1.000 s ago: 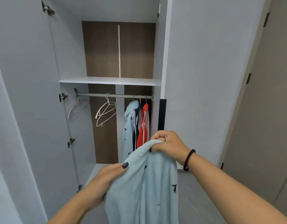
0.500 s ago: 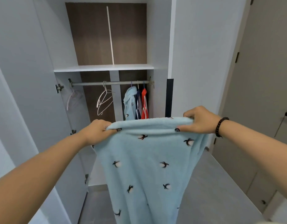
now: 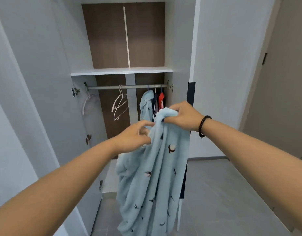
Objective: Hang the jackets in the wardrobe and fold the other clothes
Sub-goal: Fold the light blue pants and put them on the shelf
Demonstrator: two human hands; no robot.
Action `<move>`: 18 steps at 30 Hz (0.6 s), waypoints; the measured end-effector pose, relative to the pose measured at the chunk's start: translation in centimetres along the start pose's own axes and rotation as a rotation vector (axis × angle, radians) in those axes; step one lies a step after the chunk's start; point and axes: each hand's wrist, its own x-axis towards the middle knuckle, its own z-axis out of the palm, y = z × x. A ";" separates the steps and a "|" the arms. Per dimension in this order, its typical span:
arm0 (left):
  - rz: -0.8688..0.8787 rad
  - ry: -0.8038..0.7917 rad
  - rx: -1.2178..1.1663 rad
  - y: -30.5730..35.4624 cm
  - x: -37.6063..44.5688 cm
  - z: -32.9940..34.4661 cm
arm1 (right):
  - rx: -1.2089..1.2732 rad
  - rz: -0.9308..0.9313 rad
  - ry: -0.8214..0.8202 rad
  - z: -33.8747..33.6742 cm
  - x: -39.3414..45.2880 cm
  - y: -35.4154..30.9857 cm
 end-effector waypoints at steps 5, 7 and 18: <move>-0.171 0.244 -0.147 -0.5 0.2 3.1 | 0.009 -0.007 0.065 -0.8 1.4 1.3; -0.177 0.317 -0.184 -0.9 0.6 2.5 | 0.001 0.027 0.062 -1.5 1.3 2.4; -0.298 0.551 0.401 -8.7 0.1 -5.1 | -0.444 0.195 -0.530 -5.0 -5.5 10.7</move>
